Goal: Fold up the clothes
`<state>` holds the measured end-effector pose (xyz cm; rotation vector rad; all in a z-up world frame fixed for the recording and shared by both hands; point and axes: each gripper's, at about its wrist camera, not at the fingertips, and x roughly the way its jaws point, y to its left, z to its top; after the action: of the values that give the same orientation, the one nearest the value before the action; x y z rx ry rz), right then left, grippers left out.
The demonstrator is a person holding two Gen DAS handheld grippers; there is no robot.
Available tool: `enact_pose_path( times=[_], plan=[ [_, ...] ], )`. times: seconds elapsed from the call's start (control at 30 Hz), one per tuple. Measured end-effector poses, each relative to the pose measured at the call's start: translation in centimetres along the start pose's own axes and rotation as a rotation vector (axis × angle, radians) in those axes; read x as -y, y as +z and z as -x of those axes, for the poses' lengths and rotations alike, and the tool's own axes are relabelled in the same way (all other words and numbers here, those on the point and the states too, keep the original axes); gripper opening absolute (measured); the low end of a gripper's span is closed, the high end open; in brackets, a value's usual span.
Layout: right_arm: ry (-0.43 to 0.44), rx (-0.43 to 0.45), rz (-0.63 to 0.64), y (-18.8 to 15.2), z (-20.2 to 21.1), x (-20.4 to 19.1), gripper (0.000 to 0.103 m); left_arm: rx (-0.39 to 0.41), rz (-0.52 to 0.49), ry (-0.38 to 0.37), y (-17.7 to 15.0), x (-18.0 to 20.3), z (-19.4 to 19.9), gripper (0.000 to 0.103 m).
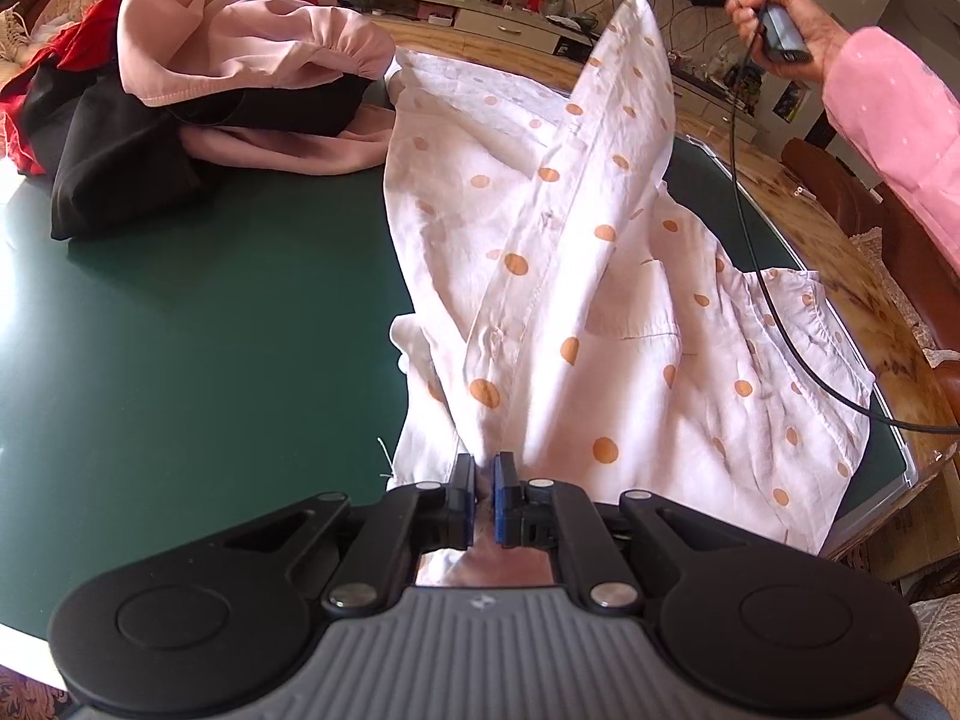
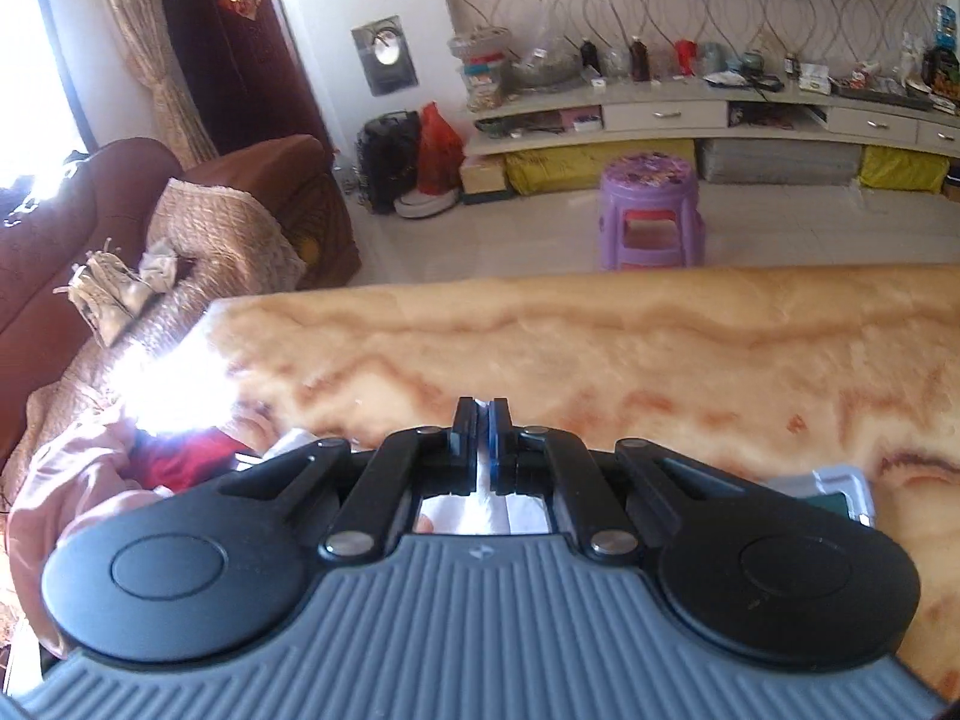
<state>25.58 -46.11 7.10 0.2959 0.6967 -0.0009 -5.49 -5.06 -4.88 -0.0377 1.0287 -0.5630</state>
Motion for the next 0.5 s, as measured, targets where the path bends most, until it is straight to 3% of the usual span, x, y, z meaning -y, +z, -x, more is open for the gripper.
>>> enact_pose_path(
  times=[0.13, 0.23, 0.4, 0.47, 0.5],
  plan=[
    [0.080, -0.011, 0.025, 1.4, -4.2, -6.4, 0.006, 0.000, 0.019, 0.011, -0.4, -0.1, 0.3, 0.005],
    [0.056, -0.051, 0.067, 1.0, -9.0, -11.0, 0.006, 0.000, 0.030, 0.018, -0.7, 0.0, 0.6, 0.005],
    [0.037, -0.119, 0.085, -0.3, -15.9, -15.0, 0.007, 0.003, 0.053, 0.026, -1.2, 0.0, 0.9, 0.005],
    [0.009, -0.169, 0.150, -1.1, -17.7, -16.4, 0.030, 0.002, 0.056, 0.025, -1.3, 0.1, 1.0, 0.005],
    [0.005, -0.178, 0.179, -1.6, -18.1, -16.9, 0.033, 0.001, 0.055, 0.024, -1.4, 0.0, 1.1, 0.005]
  ],
)
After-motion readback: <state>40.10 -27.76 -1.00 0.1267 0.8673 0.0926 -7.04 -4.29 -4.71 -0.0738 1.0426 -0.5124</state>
